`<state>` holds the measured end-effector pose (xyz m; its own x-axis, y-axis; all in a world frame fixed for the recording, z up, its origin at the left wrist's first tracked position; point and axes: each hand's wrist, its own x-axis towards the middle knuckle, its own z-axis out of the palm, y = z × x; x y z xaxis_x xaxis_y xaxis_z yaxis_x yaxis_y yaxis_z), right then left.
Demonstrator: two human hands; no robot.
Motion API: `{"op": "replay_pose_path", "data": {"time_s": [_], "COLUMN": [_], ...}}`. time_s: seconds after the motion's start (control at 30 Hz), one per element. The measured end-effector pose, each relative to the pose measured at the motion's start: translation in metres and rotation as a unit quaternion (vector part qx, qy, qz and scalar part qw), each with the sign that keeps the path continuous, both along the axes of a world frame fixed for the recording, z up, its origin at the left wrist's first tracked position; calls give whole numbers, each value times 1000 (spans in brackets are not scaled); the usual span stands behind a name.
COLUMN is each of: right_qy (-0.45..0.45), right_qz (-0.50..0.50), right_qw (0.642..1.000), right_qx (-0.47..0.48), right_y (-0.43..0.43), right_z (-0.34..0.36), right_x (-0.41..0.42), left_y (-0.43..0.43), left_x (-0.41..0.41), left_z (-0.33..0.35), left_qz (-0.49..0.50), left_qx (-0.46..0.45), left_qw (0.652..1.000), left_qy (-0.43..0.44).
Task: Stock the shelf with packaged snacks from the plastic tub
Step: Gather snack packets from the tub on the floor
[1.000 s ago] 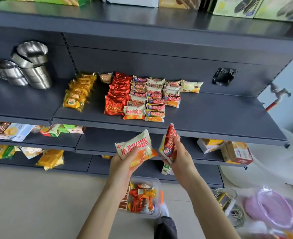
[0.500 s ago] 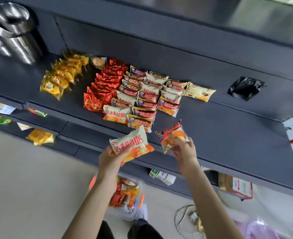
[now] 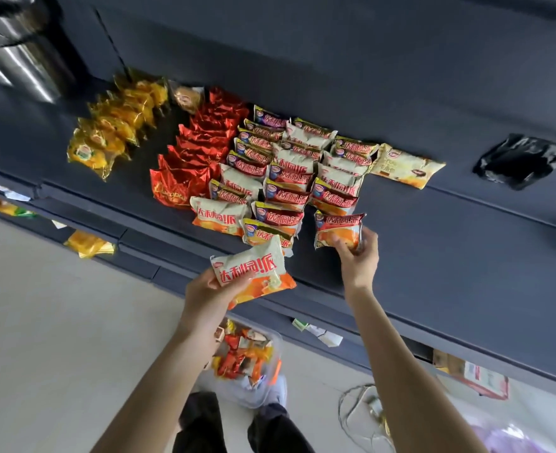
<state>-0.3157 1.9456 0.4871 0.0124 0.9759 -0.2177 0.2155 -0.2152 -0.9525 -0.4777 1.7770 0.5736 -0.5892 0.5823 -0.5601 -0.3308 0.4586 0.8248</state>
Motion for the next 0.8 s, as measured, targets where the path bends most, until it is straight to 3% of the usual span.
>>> {"op": "replay_pose_path", "data": {"time_s": [0.13,0.5,0.8], "right_qy": [-103,-141,-119], "right_qz": [19,56,55], "right_qw": [993,985,989], "right_qx": [52,80,70], "right_y": [12,6,33], "right_z": [-5,-13,-13], "right_x": [3,16,-6], "left_y": [7,20,18], "left_x": [1,4,5], "left_z": [1,6,1], "left_qz": [-23,-13,-19], "left_qx": [-4,-7,-19], "left_qw": [1000,1000,999], "left_qy": [6,3,19]}}
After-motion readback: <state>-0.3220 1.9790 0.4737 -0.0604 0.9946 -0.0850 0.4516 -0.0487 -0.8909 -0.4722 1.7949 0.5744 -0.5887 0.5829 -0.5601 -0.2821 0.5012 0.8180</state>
